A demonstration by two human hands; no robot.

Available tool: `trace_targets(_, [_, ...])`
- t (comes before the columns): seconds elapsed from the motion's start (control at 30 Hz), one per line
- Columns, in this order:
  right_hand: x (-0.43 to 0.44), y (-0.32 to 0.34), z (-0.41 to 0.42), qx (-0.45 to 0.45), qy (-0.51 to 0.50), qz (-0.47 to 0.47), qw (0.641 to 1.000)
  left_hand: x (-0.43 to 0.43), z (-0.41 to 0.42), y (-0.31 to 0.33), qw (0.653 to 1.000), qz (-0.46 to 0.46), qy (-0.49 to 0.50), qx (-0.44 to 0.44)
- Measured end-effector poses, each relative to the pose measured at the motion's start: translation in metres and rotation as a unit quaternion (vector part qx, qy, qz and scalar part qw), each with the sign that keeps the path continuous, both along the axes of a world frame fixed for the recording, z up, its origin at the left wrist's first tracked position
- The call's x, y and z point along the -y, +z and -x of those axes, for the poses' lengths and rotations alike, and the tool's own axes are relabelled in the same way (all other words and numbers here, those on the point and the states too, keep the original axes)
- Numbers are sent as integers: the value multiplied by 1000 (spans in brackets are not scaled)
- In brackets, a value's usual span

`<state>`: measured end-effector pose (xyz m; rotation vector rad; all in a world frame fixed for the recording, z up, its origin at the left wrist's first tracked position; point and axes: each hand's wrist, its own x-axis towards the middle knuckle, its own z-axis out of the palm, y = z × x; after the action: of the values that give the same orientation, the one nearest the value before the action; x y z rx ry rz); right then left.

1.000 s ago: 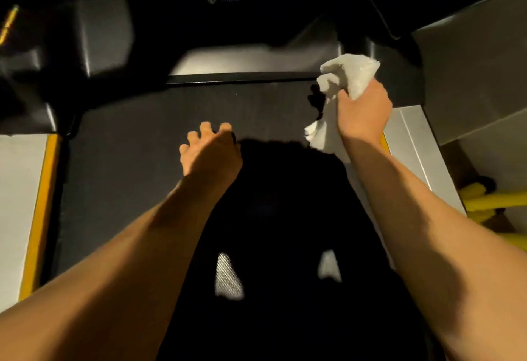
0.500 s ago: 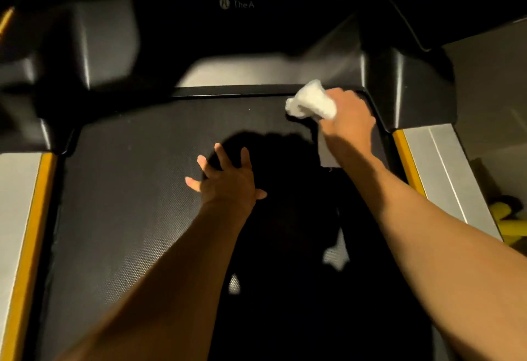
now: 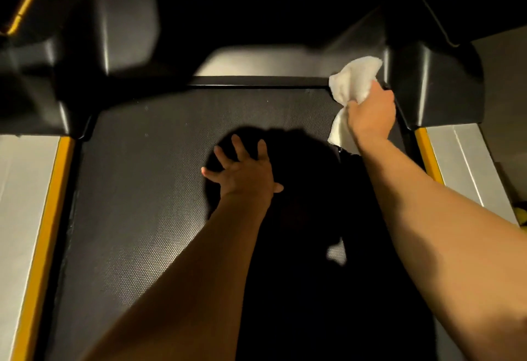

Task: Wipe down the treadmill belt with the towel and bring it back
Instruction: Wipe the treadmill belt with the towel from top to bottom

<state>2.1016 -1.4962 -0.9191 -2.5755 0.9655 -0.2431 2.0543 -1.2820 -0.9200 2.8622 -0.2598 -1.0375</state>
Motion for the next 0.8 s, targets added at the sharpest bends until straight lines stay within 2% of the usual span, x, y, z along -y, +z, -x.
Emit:
trace_targets(0.07, [-27,-2,-4,-69,136,45,987,-1,-2,0,1000,4,10,-6])
trace_targets(0.13, [-66,-4,-5,-129,272,-8,953,-1,1,2,999,19,26,-10])
trace_targets(0.17, [-77,-3,-6,-142,292,-27,945,-2,2,3,999,25,28,-5])
trace_targets(0.2, [-81,2,-9,-127,260,-51,956,-4,3,5,999,31,25,1])
trace_targets(0.27, [-69,8,-12,1,145,-110,983,-11,4,6,999,48,18,10])
trace_targets(0.3, [-59,5,-13,56,111,-101,987,-14,4,5,998,58,16,14])
trace_targets(0.33, [-53,5,-10,60,98,-54,992,-17,3,5,998,66,14,18])
trace_targets(0.4, [-57,-5,-7,-19,110,24,993,-20,3,2,997,76,13,26])
trace_targets(0.47, [-91,-8,-2,-101,180,4,978,-22,5,-1,995,87,20,33])
trace_targets(0.57, [-130,-1,7,-98,280,-69,952,-29,9,-6,991,120,23,57])
trace_targets(0.6, [-128,2,8,-69,273,-76,956,-36,11,-9,987,140,23,73])
trace_targets(0.7, [-97,-1,-2,68,116,-89,987,-69,20,-14,973,167,92,130])
trace_targets(0.73, [-86,-3,-4,80,85,-69,991,-81,22,-14,973,134,116,146])
trace_targets(0.8, [-85,-10,-3,21,89,-18,996,-101,23,-9,980,45,140,135])
